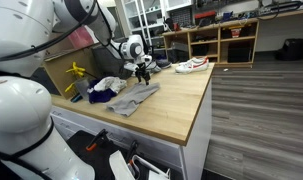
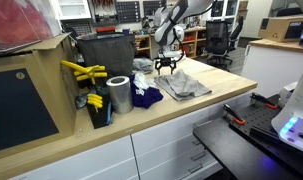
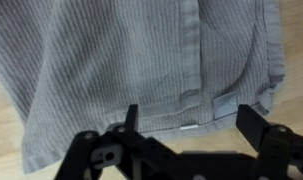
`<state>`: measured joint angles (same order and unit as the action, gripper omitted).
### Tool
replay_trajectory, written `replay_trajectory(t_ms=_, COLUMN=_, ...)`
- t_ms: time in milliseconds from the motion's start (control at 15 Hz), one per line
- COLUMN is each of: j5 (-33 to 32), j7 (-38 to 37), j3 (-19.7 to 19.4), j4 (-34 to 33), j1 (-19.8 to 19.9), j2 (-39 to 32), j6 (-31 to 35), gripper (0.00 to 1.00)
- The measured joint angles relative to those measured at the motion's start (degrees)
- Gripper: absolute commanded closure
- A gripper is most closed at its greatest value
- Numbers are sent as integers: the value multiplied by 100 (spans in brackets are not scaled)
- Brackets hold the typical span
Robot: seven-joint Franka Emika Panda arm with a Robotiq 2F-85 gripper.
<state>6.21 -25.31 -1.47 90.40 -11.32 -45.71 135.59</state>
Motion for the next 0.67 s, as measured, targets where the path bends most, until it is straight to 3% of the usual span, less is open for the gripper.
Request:
replay_trajectory(t_ms=67, j5=0, j7=0, j3=0, j4=-12, j1=0, j2=-13, j6=-11, gripper=4)
replay_trajectory(t_ms=133, j5=0, j7=0, j3=0, j4=-21, j1=0, j2=-24, j6=-27, gripper=21)
replay_trajectory(t_ms=200, j5=0, j7=0, j3=0, j4=-32, j1=0, j2=-34, j6=-46, gripper=29)
replay_trajectory(t_ms=333, j5=0, j7=-1, j3=0, j4=-61, j1=0, j2=-53, j6=-107, gripper=37)
replay_trajectory(t_ms=667, j5=0, j7=-1, j3=-11, j4=-94, j1=1, j2=-60, j6=-218, gripper=76)
